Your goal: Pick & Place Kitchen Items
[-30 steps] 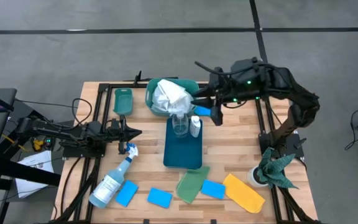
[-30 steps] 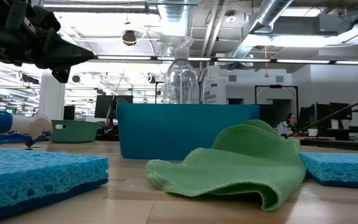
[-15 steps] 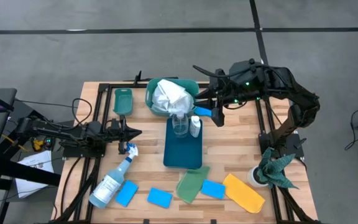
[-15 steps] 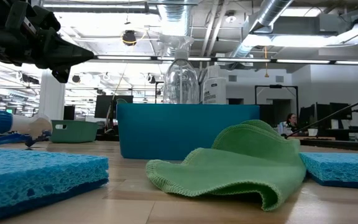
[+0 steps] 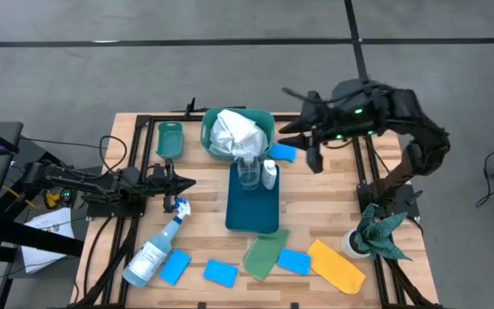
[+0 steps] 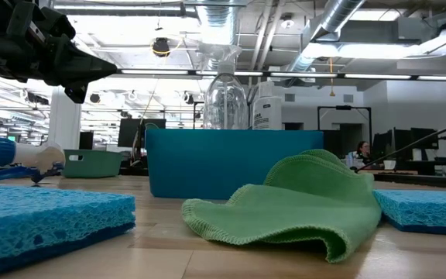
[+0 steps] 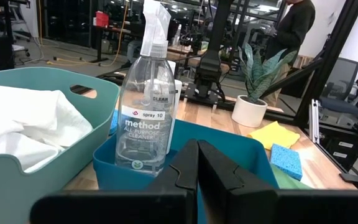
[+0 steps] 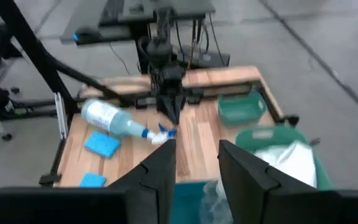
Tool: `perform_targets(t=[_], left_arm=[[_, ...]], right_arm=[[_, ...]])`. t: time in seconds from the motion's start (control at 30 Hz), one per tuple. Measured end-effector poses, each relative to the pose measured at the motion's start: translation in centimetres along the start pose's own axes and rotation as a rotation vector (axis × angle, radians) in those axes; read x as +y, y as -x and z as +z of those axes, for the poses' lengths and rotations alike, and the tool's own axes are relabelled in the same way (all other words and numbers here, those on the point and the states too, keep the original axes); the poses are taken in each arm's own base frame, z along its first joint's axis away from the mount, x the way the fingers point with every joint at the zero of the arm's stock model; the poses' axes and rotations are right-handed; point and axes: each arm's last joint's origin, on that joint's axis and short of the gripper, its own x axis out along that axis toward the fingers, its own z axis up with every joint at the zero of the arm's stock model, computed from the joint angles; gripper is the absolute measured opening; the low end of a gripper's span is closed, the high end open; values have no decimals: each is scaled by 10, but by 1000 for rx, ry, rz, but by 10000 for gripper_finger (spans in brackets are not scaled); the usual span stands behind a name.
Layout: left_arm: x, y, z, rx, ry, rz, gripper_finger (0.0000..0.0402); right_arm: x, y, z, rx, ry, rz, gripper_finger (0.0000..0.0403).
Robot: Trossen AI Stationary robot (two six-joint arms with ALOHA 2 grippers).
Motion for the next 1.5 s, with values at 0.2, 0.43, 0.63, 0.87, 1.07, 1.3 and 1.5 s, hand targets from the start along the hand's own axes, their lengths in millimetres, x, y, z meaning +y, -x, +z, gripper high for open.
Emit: perform_targets(t=[0.2,0.43,0.63,0.87,1.07,1.3,1.5], left_arm=[[0,0,0,0,0,1,0],[0,0,0,-1,0,1,0],[0,0,0,-1,0,0,0],[0,0,0,-1,0,0,0],[0,0,0,-1,0,0,0],[0,0,0,0,0,0,0],[0,0,0,-1,0,0,0]], right_arm=[[-2,26,0,-48,13,28,113],[0,39,-3,-49,10,43,113],[4,37,-4,-33,13,53,113],[8,39,-4,-39,20,71,113],[2,70,-3,-137,28,73,113],[-8,119,-5,-283,-3,71,113],[-6,119,-12,-262,-12,85,113]])
